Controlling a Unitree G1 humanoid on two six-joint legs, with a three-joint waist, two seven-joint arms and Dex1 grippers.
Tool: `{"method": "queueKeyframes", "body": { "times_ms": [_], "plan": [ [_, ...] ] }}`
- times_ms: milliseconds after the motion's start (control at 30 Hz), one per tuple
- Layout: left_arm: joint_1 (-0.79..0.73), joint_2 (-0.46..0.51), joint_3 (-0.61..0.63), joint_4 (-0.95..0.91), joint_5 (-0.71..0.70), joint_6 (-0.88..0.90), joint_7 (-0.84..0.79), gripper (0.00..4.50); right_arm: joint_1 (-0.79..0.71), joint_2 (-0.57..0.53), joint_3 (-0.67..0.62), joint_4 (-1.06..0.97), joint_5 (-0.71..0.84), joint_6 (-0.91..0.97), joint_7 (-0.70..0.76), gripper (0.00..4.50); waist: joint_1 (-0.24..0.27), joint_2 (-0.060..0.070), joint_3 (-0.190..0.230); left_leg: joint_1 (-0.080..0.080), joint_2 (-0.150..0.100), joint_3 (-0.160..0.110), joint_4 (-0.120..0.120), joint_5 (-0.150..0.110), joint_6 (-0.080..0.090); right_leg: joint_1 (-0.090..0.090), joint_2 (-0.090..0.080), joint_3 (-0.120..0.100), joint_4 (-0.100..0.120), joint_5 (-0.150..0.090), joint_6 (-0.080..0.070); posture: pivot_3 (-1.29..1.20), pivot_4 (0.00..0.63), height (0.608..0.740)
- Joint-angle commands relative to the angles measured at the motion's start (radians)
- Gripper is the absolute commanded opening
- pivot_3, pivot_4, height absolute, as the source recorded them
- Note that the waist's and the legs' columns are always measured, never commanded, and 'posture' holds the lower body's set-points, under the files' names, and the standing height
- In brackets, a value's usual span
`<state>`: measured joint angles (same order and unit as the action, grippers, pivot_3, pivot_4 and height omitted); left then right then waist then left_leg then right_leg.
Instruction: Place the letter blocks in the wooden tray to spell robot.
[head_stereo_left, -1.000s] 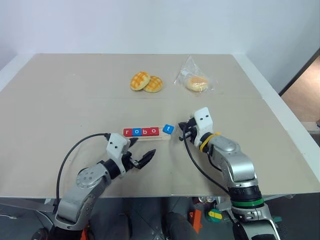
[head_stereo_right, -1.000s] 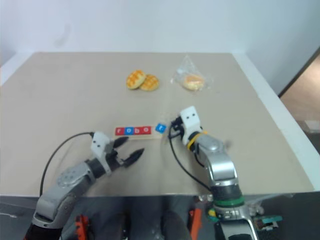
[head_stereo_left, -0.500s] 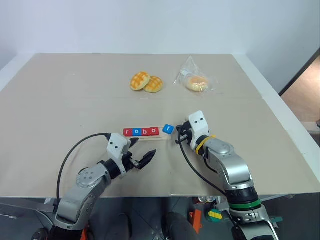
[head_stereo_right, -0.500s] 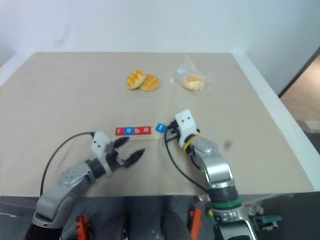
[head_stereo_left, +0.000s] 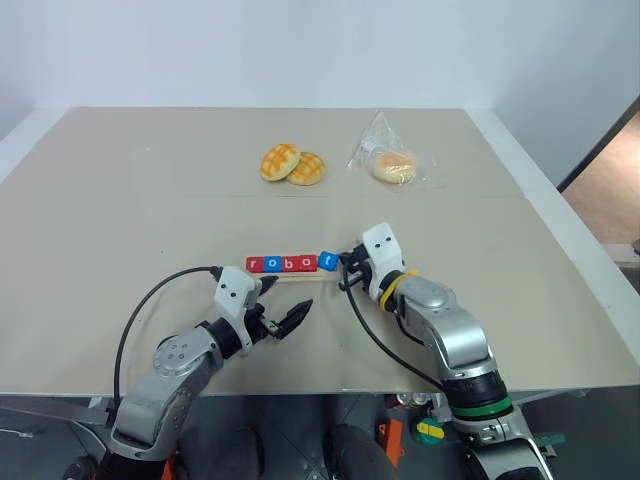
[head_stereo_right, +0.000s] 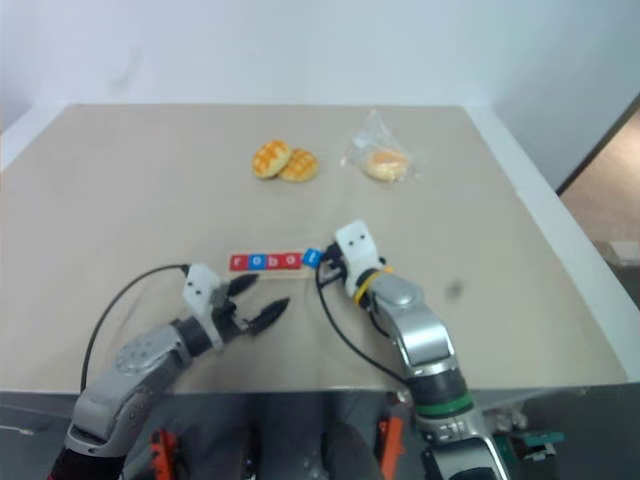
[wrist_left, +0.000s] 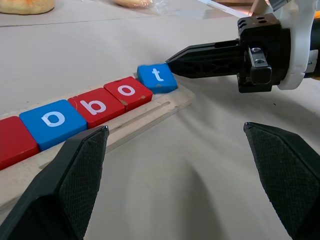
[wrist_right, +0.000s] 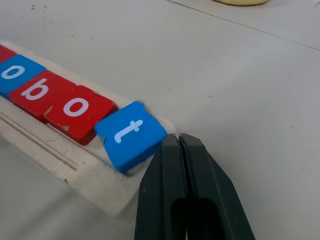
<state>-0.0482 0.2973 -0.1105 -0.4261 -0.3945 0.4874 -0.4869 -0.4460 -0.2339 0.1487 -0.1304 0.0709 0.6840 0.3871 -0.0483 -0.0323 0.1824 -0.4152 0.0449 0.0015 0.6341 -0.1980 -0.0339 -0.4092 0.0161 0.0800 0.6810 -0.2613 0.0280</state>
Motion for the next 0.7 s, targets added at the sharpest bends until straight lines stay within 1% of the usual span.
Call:
{"method": "queueKeyframes", "body": {
  "times_ms": [33, 433, 700],
  "plan": [
    [-0.003, 0.001, 0.005, -0.031, -0.007, -0.003, 0.001, 4.50, -0.034, 0.002, -0.005, -0.004, -0.002, -0.025, -0.005, 0.01, 0.000, 0.000, 0.000, 0.000, 0.000, 0.000, 0.000, 0.000, 0.000, 0.000, 0.000, 0.000, 0.000, 0.000, 0.000, 0.00, 0.150, 0.740],
    [-0.003, 0.001, 0.005, -0.032, -0.007, 0.001, 0.003, 4.50, -0.046, -0.002, 0.004, 0.006, -0.005, -0.032, -0.001, 0.01, 0.000, 0.000, 0.000, 0.000, 0.000, 0.000, 0.000, 0.000, 0.000, 0.000, 0.000, 0.000, 0.000, 0.000, 0.000, 0.00, 0.150, 0.740],
    [-0.005, 0.000, 0.006, -0.029, -0.007, -0.002, 0.002, 4.50, -0.046, -0.016, -0.021, -0.002, -0.003, -0.026, -0.013, 0.01, 0.000, 0.000, 0.000, 0.000, 0.000, 0.000, 0.000, 0.000, 0.000, 0.000, 0.000, 0.000, 0.000, 0.000, 0.000, 0.00, 0.150, 0.740]
  ]
}}
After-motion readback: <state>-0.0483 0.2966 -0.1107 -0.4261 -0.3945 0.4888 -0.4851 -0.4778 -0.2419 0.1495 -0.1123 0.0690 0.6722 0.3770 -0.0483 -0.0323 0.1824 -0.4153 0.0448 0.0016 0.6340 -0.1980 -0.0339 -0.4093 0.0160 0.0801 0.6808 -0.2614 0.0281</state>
